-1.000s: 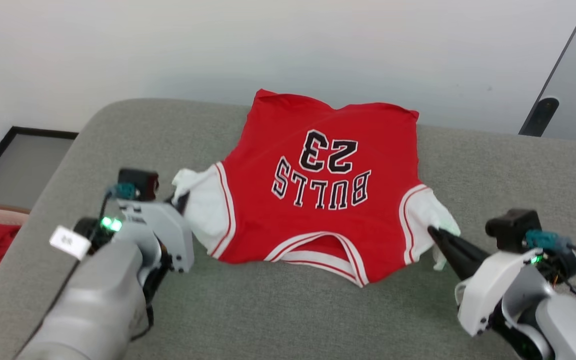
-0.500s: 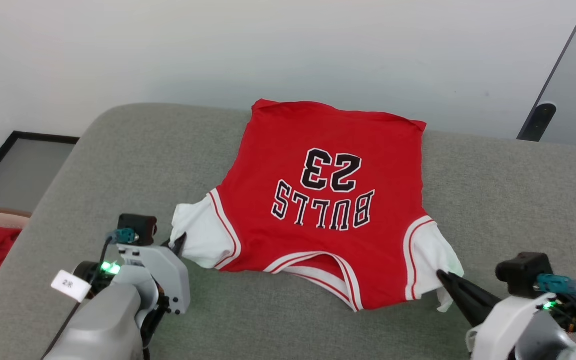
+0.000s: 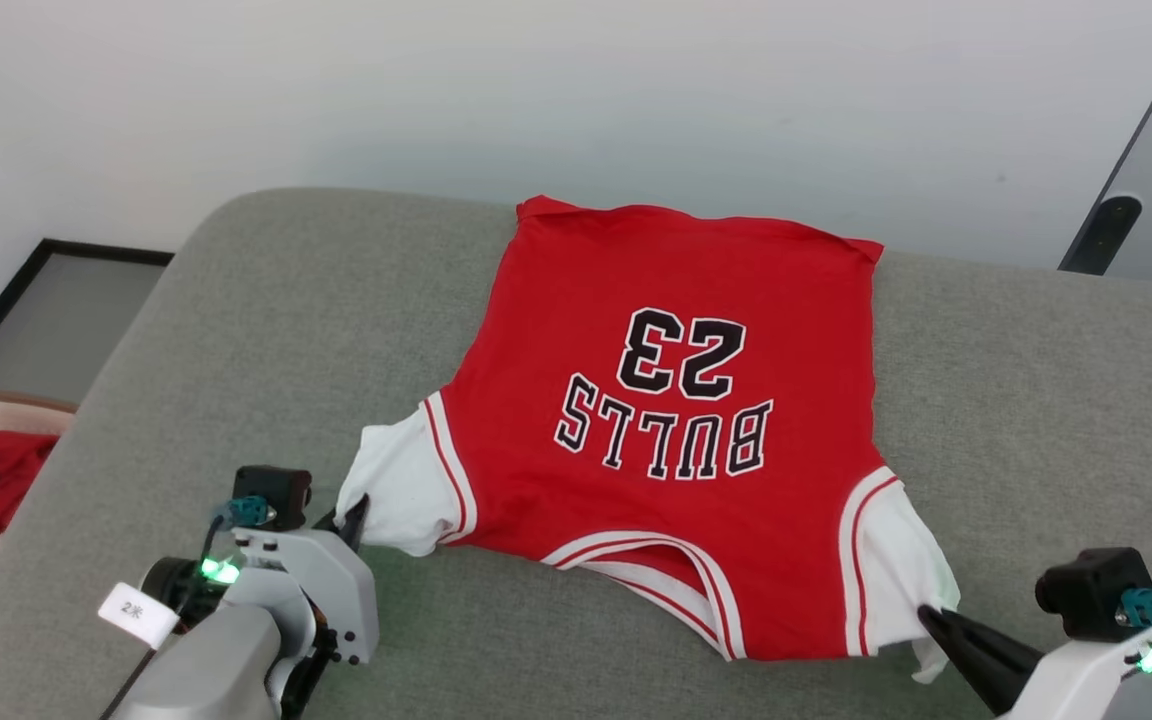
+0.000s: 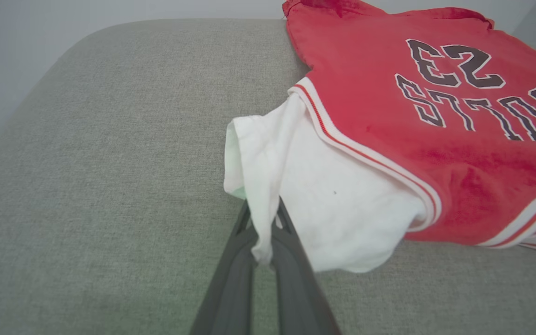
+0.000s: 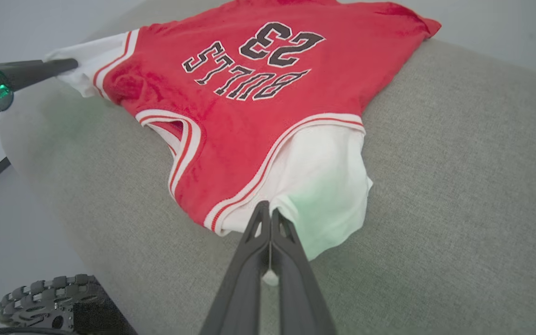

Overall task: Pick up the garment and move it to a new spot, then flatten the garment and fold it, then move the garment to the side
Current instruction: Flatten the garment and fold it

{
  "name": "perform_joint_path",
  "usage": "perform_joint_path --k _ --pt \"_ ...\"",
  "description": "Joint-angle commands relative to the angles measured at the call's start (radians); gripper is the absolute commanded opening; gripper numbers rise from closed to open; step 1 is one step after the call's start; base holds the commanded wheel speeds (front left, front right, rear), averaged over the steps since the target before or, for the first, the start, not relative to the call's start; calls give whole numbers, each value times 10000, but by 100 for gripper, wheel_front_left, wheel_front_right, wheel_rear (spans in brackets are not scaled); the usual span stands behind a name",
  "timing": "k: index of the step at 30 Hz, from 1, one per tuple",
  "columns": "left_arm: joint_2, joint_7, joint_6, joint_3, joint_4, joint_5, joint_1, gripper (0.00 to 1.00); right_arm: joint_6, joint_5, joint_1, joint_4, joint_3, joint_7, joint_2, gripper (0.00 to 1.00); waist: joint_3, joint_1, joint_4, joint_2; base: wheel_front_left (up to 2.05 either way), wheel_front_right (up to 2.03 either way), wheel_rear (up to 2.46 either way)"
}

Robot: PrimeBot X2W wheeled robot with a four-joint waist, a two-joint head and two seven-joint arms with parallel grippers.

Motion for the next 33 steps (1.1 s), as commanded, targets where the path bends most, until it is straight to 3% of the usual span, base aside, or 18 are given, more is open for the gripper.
perform_joint_path --k 1,12,13,14,15,23,33 --pt "112 -19 163 98 -231 74 169 0 39 110 238 -134 -145 229 -37 0 108 0 61 -1 0 0 0" --pt "365 -20 570 172 -976 89 469 0 39 -97 -185 498 -22 985 367 0 451 0 -27 -1 0 0 0" --pt "369 -20 607 185 -1028 68 490 0 39 -125 -285 581 41 1031 412 24 474 0 -42 -1 0 0 0" --pt "390 -20 627 200 -1077 43 498 0 39 -149 -412 666 53 1067 483 59 501 0 -62 -1 0 0 0" --pt "415 -19 658 207 -1117 30 506 0 39 -198 -480 774 39 1140 514 100 523 0 -71 -1 0 0 0" --pt "603 -6 864 340 -1427 -21 596 0 39 -97 -608 437 -83 1164 503 100 722 0 -210 -1 0 0 0" --pt "836 -25 1089 726 -1969 93 633 0 33 -645 -215 -1148 -815 -477 607 100 1145 0 -454 -1 0 0 0"
